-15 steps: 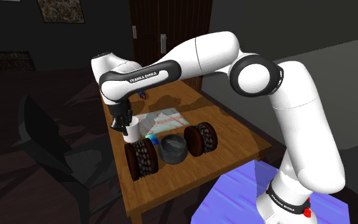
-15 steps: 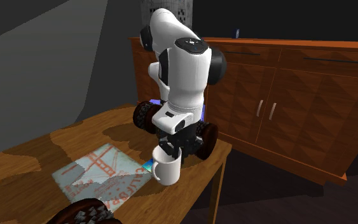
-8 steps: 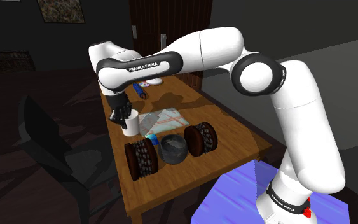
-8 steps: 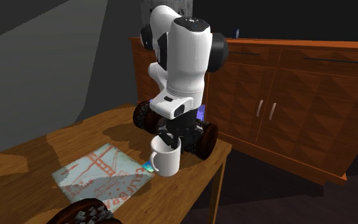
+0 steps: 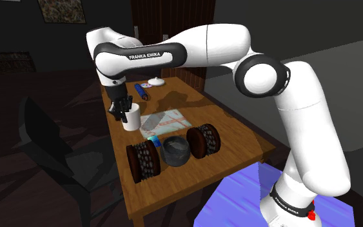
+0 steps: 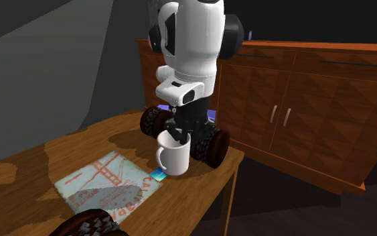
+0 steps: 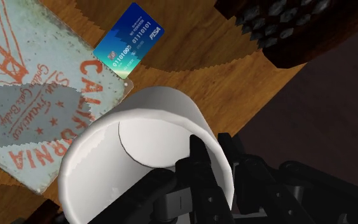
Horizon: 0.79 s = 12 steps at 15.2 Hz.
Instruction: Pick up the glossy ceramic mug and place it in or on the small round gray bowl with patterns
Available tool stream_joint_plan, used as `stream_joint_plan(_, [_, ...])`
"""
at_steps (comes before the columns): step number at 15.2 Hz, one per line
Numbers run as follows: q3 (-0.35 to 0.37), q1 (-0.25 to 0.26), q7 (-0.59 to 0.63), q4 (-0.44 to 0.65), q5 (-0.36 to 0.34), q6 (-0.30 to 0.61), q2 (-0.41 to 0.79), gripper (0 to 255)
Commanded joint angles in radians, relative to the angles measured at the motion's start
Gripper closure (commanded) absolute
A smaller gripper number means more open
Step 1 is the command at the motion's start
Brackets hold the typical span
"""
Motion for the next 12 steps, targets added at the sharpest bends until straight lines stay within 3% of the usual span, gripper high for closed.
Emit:
stream_joint_plan(1, [0.001, 0.003, -0.002, 0.025, 0.001, -0.027, -0.002, 255])
stream_joint_plan(12, [-0.003, 0.033, -0.017, 0.247, -0.008, -0.2, 0.045, 255])
